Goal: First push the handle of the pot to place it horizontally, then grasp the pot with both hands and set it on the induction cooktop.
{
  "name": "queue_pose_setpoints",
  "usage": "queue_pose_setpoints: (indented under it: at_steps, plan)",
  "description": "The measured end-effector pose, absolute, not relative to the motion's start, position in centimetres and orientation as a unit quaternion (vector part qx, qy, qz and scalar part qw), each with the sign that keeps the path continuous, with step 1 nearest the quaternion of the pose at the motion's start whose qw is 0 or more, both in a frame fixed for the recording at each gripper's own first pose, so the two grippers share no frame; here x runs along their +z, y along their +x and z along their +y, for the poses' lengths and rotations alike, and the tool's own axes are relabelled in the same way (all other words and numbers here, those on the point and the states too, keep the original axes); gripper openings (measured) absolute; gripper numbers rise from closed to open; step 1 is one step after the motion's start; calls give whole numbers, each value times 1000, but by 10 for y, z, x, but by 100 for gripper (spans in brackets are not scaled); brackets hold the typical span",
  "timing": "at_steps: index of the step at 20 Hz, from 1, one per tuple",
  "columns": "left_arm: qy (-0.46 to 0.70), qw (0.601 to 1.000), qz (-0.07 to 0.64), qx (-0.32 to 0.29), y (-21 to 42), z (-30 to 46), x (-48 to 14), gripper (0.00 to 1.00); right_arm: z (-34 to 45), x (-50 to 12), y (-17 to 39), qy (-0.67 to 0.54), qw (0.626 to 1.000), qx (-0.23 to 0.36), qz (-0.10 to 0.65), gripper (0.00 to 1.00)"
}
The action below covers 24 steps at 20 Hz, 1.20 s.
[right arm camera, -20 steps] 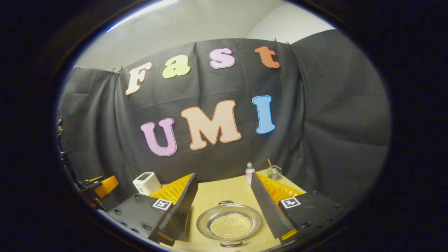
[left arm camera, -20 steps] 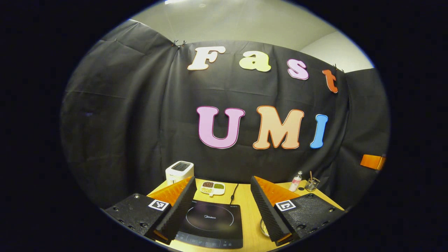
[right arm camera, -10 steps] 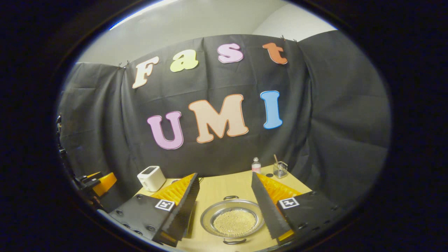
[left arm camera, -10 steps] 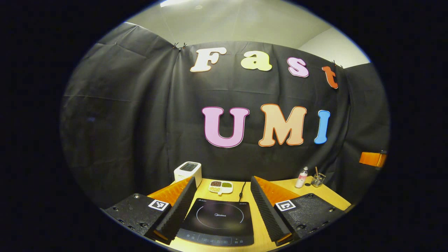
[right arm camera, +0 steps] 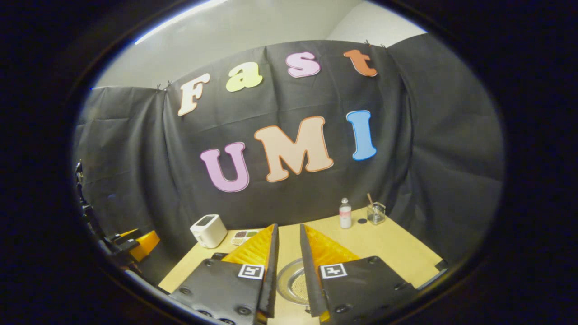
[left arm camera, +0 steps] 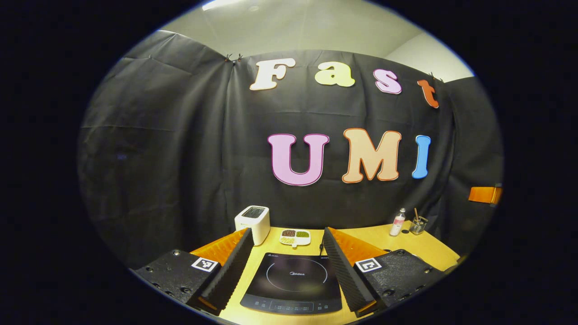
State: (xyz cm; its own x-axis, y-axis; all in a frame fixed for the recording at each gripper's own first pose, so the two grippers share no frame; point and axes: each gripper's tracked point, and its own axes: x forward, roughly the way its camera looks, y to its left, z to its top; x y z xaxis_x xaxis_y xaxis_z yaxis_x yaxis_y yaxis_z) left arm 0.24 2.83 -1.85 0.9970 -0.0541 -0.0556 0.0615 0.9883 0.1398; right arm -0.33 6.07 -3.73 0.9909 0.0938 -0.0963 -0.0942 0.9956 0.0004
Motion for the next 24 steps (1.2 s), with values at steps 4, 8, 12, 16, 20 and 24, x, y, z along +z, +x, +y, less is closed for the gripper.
queue_pose_setpoints:
  at_steps: [4, 8, 12, 16, 20, 24]
  plan:
    - [76, 996, 24, -44, 1, 27, -18, 91, 59, -46, -9, -18, 998, 24, 49, 25]
    - [81, 995, 26, -55, 0, 27, -20, 91, 53, -51, -10, -6, 998, 6, 55, 2]
    - [84, 994, 29, -61, -3, 30, -23, 91, 44, -64, -21, -13, 998, -9, 63, 0]
    - [86, 993, 32, -69, -12, 35, -28, 91, 40, -91, -33, -12, 996, -18, 85, 3]
    - [88, 993, 36, -66, -19, 46, -34, 91, 41, -132, -45, -5, 992, -12, 126, 2]
    - [83, 994, 46, -48, -20, 57, -40, 95, 38, -177, -46, -8, 984, -4, 180, 3]
